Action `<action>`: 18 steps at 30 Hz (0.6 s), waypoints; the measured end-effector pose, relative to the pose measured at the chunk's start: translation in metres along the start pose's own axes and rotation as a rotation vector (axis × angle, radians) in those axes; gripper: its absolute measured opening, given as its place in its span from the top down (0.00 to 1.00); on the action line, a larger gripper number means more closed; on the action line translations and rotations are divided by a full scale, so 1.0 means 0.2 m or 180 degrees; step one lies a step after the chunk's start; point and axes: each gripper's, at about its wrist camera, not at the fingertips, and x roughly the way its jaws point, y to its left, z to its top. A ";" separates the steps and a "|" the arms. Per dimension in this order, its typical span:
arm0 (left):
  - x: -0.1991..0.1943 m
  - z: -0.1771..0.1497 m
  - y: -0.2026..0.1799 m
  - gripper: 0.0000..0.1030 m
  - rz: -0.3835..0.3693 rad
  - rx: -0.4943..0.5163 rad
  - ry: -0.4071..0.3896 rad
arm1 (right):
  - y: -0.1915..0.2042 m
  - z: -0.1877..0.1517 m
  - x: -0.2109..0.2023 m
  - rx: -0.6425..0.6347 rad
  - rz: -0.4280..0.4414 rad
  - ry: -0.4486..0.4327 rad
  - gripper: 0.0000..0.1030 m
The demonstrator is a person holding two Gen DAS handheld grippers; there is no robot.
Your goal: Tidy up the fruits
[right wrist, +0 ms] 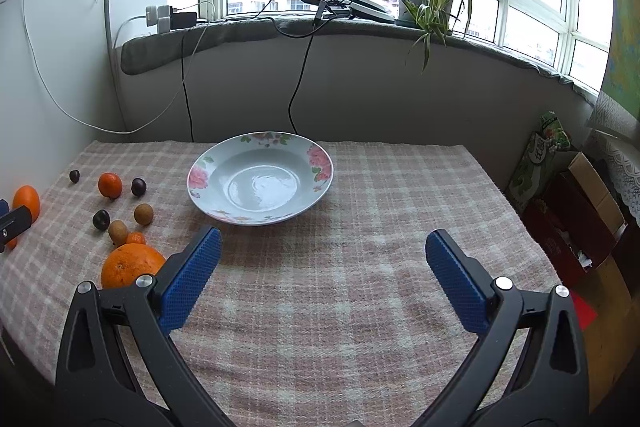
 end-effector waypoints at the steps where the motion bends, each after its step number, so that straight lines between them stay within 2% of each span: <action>1: 0.00 0.00 0.00 0.18 -0.0001 -0.0002 0.0001 | 0.00 0.00 0.00 0.0002 0.0000 -0.0004 0.00; 18: 0.00 -0.01 0.00 0.18 0.0001 -0.0008 0.0001 | 0.01 -0.01 0.03 0.0014 0.0034 0.0037 0.00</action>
